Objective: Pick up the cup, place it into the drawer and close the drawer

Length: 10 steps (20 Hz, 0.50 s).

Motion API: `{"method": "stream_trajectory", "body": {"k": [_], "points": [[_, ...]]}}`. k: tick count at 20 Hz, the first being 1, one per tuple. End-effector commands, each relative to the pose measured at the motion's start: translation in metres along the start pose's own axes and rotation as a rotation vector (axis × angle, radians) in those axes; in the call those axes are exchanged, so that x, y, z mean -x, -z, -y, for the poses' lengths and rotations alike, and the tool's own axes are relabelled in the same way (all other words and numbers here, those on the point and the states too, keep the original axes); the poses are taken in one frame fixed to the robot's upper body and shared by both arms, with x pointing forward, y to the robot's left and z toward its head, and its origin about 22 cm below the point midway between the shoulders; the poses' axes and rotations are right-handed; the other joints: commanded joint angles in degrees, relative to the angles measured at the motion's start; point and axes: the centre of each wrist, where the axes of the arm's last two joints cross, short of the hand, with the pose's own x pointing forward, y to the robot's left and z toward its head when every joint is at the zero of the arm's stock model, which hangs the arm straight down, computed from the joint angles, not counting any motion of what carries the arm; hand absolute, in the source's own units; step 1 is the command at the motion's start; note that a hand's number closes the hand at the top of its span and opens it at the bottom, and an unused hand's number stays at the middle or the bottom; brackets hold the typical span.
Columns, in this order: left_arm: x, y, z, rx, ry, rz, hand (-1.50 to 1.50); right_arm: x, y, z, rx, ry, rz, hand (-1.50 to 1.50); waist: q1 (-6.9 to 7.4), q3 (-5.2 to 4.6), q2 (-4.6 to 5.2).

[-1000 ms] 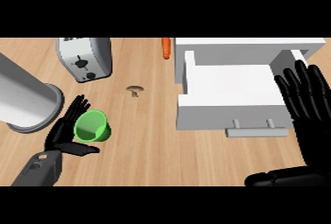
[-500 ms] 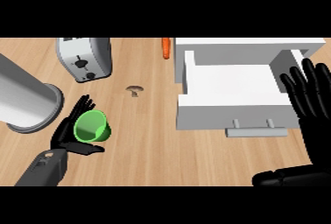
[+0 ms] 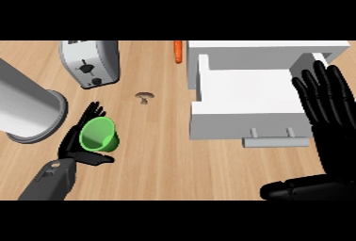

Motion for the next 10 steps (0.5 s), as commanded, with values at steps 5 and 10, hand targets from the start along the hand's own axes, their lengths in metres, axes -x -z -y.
{"method": "stream_trajectory", "body": {"k": [5,10], "points": [[0.003,0.006,0.009,0.126,-0.198,0.097,-1.5,0.0,-0.008,0.013,-0.003,-0.002,-0.019,-1.5,-0.62,-0.01,0.06],[0.007,-0.01,0.003,0.162,-0.243,0.132,1.5,0.005,-0.004,0.004,-0.002,-0.013,-0.021,-1.5,-0.18,-0.06,0.13]]}}
